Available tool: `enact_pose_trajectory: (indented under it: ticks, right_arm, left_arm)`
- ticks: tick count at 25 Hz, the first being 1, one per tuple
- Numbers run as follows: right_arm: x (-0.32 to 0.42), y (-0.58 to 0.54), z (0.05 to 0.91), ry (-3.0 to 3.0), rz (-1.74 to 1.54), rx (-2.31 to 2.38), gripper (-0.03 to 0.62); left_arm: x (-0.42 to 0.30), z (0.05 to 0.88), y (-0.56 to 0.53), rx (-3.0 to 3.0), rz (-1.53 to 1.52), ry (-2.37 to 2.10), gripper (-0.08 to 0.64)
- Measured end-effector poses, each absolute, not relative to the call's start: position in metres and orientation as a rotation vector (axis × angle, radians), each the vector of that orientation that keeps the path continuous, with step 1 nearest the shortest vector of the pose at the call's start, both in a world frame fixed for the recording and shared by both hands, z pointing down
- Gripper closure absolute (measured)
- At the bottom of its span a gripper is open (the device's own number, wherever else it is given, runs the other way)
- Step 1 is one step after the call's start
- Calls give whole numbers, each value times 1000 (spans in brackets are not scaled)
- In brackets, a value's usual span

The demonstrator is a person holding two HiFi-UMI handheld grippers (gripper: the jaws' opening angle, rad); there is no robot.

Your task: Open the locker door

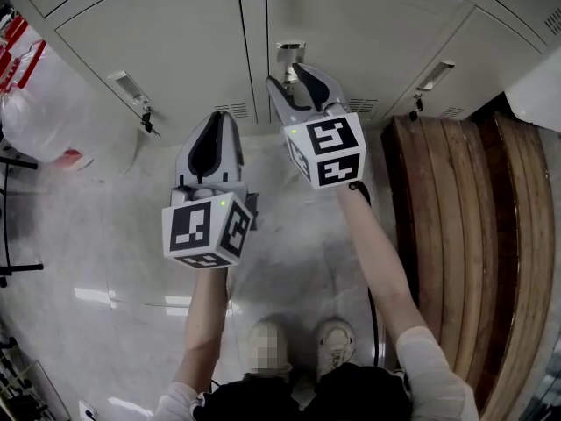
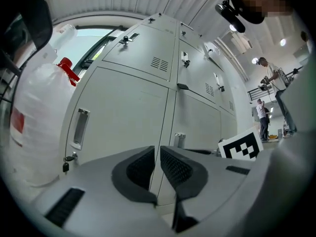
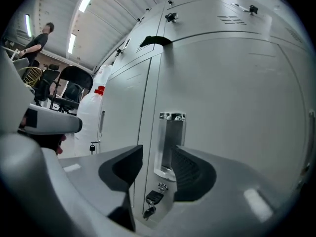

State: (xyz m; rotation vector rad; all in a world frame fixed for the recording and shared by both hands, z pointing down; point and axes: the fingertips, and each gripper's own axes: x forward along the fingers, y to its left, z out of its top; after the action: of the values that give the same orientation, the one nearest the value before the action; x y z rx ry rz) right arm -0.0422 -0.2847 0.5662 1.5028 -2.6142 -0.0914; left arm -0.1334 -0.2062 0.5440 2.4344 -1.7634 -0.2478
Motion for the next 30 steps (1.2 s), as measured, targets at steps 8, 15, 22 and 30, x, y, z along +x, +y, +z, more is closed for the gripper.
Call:
enact_pose_trajectory:
  ticks: [8, 15, 22, 30]
  right_arm:
    - [-50, -290, 570, -2630, -77, 1452, 423]
    - [-55, -282, 568, -2645, -82, 1426, 423]
    - [-54, -254, 568, -2723, -96, 1359, 423]
    - [-43, -215, 570, -2748, -118, 1235, 439]
  left_arm:
    - [-138, 550, -203, 2447, -265, -1699, 434]
    - [-131, 557, -201, 2478, -228, -1636, 425]
    - [-126, 552, -197, 2494, -259, -1558, 400]
    - [-92, 535, -192, 2616, -252, -1449, 400]
